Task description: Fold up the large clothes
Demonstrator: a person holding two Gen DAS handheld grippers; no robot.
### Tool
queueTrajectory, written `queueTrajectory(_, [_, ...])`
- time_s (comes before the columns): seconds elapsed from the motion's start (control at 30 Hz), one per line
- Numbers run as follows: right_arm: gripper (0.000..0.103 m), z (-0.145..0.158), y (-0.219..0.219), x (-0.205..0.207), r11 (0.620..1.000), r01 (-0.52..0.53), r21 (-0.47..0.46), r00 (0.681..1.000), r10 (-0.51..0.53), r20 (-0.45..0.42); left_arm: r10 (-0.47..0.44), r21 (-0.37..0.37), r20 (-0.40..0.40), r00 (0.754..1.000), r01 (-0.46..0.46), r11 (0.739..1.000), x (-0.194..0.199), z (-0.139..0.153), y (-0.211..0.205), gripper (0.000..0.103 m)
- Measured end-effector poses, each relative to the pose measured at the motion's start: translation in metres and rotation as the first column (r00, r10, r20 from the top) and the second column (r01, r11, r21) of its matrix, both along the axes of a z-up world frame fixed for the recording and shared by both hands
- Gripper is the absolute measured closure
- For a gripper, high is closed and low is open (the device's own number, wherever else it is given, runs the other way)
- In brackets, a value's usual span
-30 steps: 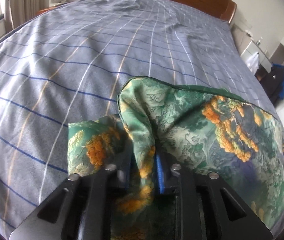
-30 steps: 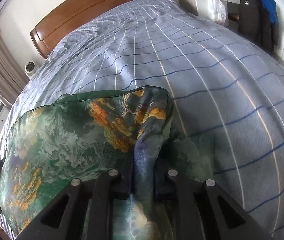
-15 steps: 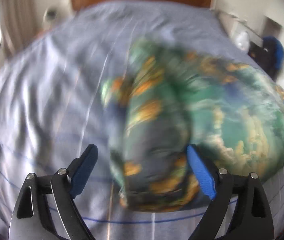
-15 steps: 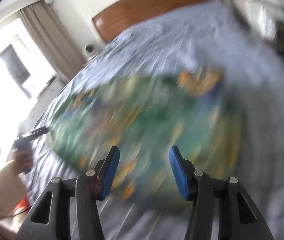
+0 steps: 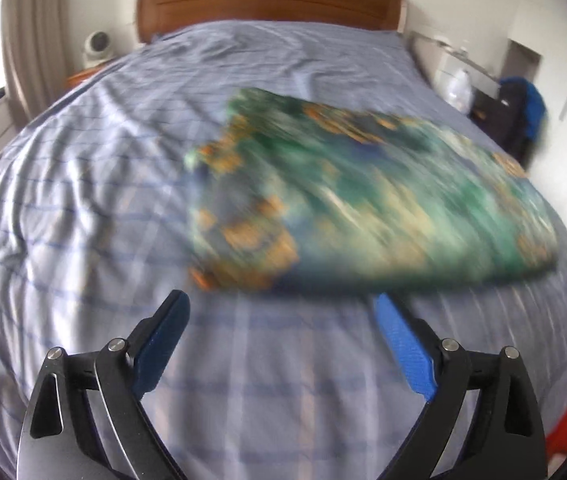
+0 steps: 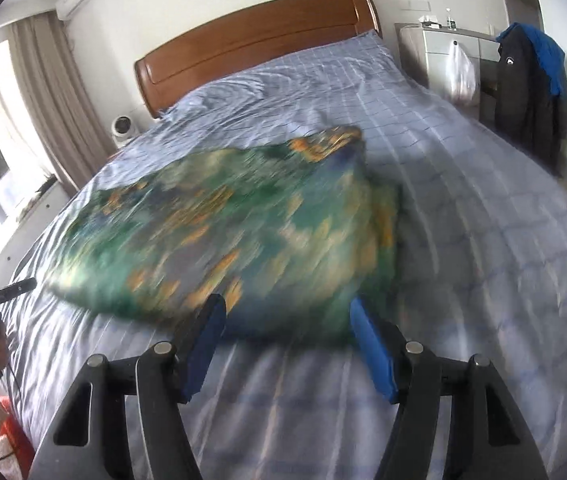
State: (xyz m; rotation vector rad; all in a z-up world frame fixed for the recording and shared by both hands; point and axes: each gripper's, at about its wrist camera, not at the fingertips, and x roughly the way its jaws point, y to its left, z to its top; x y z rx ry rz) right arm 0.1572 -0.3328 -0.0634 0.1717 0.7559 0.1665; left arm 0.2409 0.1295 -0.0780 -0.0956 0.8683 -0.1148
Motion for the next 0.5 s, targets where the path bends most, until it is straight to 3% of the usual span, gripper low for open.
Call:
queueTrajectory(0.1, [0.038,-0.017,0.017,-0.028,1.0,0.002,-0.005,1.0,-0.002,-0.003,-0.019,0.022,0.002,1.0,0.019,1.0,-0.028,-0.018,-0.028,0.007])
queueTrajectory(0.23, [0.039,-0.042,0.033,-0.058,0.999,0.037,0.032,0.999,-0.036,-0.01,-0.011,0.025,-0.034,0.999,0.011,1.0,-0.037,-0.044,-0.053,0.007])
queueTrajectory(0.3, [0.038,-0.05,0.04,-0.069,0.999,0.054,0.002,0.999,-0.054,0.008,-0.008,0.01,-0.058,0.998,0.008,1.0,-0.039,-0.057,-0.06,0.007])
queueTrajectory(0.5, [0.038,-0.069,0.055,-0.08,0.997,0.014,-0.078,1.0,-0.015,-0.012,-0.039,0.1,-0.033,0.999,0.042,0.994,-0.045,-0.077,-0.075,0.0])
